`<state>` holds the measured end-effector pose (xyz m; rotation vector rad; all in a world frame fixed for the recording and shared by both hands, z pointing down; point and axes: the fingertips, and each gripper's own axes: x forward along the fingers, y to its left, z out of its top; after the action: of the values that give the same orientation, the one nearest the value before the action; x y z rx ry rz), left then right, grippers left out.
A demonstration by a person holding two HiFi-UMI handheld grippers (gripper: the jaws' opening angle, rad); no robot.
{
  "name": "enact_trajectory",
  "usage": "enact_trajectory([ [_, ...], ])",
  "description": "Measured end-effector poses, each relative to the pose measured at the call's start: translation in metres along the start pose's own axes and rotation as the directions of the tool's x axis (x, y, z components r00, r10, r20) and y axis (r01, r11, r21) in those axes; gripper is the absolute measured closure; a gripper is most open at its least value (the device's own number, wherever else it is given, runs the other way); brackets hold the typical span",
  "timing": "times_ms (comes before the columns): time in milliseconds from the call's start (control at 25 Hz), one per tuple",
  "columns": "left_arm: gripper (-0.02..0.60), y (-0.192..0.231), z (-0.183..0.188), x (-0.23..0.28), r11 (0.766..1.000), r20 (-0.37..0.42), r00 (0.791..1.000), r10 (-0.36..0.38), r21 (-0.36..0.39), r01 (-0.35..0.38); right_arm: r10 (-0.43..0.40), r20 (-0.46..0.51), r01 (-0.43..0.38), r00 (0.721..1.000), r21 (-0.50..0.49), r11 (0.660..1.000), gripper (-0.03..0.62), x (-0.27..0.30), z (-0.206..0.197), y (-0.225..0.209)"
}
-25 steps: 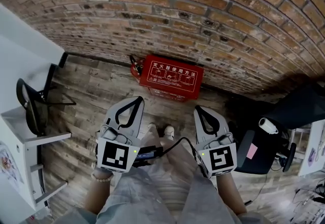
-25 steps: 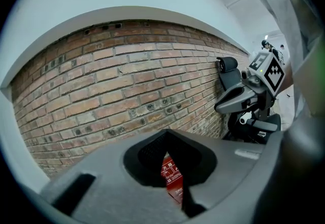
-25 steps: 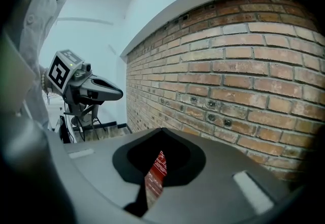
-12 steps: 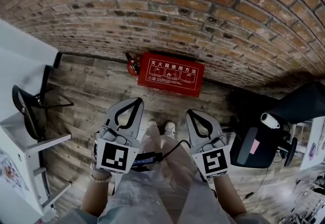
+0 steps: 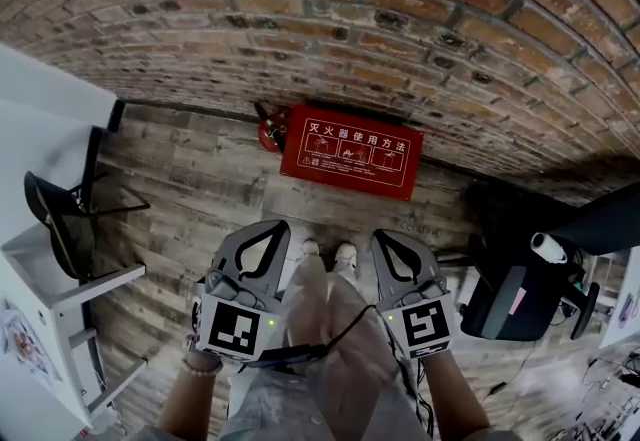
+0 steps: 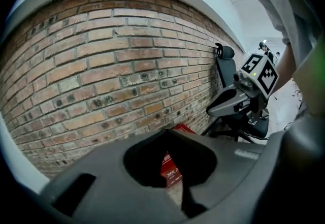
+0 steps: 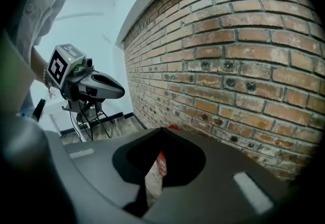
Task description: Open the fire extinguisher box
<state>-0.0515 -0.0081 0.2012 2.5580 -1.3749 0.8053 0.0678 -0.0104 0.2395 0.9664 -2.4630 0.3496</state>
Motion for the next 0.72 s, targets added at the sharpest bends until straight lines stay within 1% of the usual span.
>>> enact_trajectory([
  [160,0.583,0.002,-0.026,0.013,1.000,-0.031,1.000,-0.001,-0.024,0.000,0.006,-0.019,-0.005,1.000,0.022,1.000,0.586,0.023,-0.026,-0.001],
  [440,0.583,-0.010,-0.073,0.044,0.999,-0.064,0.998,-0.026,-0.044,0.023,0.024,-0.071,-0.020,0.997,0.046,0.999,0.586,0.060,-0.087,-0.002],
  [560,0.583,-0.017,-0.089,0.058,0.997,-0.058,0.998,-0.035,-0.067,0.031,0.009,-0.103,-0.001,0.995,0.076,0.997,0.586,0.073,-0.114,-0.007],
  [720,0.583,-0.020,-0.111,0.073,0.994,-0.052,0.998,-0.031,-0.106,0.025,-0.002,-0.120,0.016,0.993,0.109,0.994,0.586,0.095,-0.143,-0.007],
])
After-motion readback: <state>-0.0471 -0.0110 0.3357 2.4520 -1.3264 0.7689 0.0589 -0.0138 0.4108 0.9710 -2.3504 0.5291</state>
